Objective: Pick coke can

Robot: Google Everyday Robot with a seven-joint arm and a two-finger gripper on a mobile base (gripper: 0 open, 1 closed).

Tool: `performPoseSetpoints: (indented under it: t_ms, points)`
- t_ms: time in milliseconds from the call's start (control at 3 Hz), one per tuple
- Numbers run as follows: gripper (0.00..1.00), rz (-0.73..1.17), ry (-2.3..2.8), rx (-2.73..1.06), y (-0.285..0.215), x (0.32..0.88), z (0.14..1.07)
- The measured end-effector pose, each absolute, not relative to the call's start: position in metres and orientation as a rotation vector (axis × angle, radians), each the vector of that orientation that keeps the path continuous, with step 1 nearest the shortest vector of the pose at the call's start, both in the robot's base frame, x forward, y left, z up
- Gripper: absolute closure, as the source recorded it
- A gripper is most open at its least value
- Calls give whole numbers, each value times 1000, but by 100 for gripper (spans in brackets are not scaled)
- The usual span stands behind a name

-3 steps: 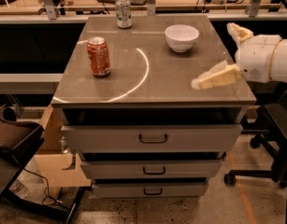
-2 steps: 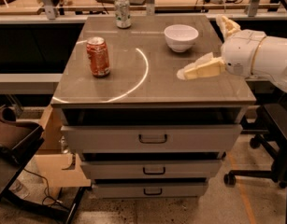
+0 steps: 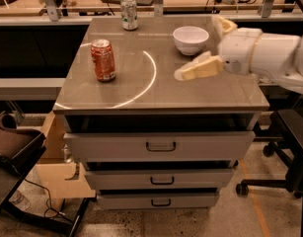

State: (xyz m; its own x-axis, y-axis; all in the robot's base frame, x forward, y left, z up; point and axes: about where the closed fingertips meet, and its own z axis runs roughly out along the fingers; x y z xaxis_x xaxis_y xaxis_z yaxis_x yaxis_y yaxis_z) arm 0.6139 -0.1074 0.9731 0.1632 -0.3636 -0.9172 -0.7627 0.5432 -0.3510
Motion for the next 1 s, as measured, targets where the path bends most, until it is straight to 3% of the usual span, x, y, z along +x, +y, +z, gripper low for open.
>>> performPoseSetpoints:
  t_ms: [333,1000]
  points:
    - [0,511,1449,-1053,-55,645,960]
    - [0,612,1438,-1016,7,679,944]
